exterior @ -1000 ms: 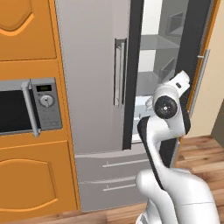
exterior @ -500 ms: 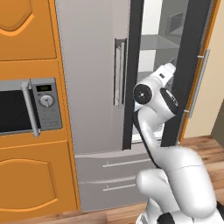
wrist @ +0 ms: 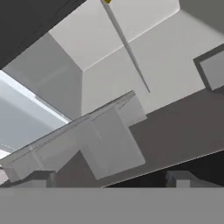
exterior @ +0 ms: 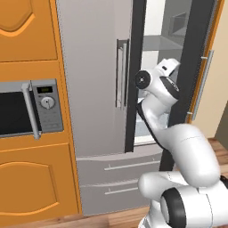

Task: There is a bowl on the dining counter. Grab a lemon wedge from the fridge and place it in the bowl. Then get the liquor bottle and glass cup from the cabinet and place them next to the bowl.

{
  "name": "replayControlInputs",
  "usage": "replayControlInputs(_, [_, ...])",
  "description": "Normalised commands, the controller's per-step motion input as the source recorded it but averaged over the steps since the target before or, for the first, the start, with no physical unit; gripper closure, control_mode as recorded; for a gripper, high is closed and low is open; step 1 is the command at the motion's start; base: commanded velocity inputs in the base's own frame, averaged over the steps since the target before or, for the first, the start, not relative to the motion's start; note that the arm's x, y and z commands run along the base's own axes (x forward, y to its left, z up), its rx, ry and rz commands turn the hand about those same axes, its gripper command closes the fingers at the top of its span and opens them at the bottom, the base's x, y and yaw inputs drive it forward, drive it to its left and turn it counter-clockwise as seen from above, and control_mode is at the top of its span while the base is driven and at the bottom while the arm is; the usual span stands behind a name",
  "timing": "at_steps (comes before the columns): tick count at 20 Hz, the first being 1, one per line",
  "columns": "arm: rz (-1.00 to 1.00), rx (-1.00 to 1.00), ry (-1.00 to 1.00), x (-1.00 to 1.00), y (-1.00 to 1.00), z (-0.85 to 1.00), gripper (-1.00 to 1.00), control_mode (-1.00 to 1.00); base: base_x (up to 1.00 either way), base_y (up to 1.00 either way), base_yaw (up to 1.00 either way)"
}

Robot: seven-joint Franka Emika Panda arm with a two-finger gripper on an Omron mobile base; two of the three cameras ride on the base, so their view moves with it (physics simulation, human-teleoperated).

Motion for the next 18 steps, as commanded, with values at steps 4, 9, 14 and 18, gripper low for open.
replayControlInputs(4, [-0.06, 0.00, 0.09, 0.12, -0.60, 0.00, -1.00, -1.00, 0.00, 0.00, 0.00])
replayControlInputs(9, [-0.05, 0.01, 0.03, -0.17, -0.72, 0.00, -1.00, -1.00, 0.00, 0.00, 0.00])
replayControlInputs(14, [-0.07, 0.02, 0.00, -0.48, -0.80, 0.00, -1.00, -1.00, 0.00, 0.00, 0.00])
replayControlInputs(18, [-0.06, 0.04, 0.00, -0.42, -0.89, 0.00, -1.00, -1.00, 0.00, 0.00, 0.00])
